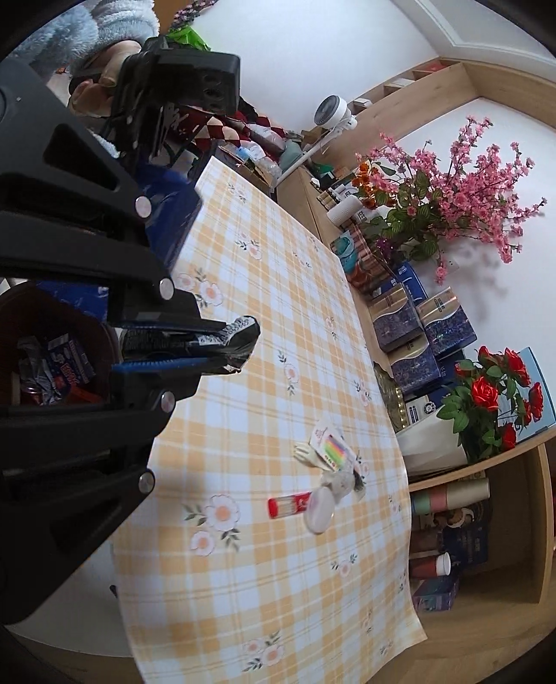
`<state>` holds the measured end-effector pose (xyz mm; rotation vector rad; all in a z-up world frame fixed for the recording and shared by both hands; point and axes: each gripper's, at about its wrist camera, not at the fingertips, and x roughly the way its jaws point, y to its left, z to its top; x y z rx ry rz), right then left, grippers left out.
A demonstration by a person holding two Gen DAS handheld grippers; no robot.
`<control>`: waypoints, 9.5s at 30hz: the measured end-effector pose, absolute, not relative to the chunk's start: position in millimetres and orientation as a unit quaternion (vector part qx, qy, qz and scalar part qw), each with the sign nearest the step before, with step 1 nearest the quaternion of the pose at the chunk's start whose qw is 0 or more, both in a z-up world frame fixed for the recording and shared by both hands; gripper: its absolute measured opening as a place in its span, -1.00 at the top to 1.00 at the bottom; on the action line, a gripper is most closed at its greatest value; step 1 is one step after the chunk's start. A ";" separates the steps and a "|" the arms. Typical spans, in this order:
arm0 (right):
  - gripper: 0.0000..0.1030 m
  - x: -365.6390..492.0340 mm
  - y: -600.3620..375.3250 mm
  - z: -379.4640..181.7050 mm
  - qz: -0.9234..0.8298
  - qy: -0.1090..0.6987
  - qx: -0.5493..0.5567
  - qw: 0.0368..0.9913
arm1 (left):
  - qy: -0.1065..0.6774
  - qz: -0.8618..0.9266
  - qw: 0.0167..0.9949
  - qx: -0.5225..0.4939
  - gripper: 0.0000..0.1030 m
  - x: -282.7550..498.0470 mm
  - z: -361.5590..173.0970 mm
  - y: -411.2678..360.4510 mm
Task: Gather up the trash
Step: 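Carry the bag and Face pack over the bin with both tools, then open the left tool to drop the bag while the right tool releases the Face pack, then move both tools back over the table toward the remaining trash, then grasp the candle pack with the left tool while the right tool grasps the clear plastic bag, then lift the plastic bag with the right tool while the left tool holds the candle pack, then open the right tool over the bin while the left tool carries the candle pack there, then open the left tool to drop the candle pack into the bin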
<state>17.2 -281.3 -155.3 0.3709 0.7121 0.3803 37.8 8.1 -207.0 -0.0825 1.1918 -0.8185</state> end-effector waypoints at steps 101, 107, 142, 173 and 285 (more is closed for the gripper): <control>-0.89 1.9 -247.2 -231.6 0.119 0.484 0.139 0.856 | 0.399 -0.057 0.912 -0.074 -0.89 -9.8 -180.4 60.0; -0.89 9.0 -262.5 -225.7 0.095 0.476 0.117 0.867 | 0.390 -0.081 0.917 -0.024 -0.89 -2.0 -175.8 42.4; -0.89 138.5 -385.3 -226.9 0.011 0.449 0.140 0.882 | 0.401 -0.294 0.860 0.112 -0.12 288.4 -215.3 -185.3; -0.78 204.4 -384.6 -223.6 0.071 0.431 0.080 0.896 | 0.423 -0.322 0.842 0.095 0.41 312.0 -214.4 -182.6; -0.89 -40.1 -269.8 -207.3 0.031 0.369 0.137 0.919 | 0.437 -0.272 0.849 0.120 -0.87 -4.3 -254.6 -32.5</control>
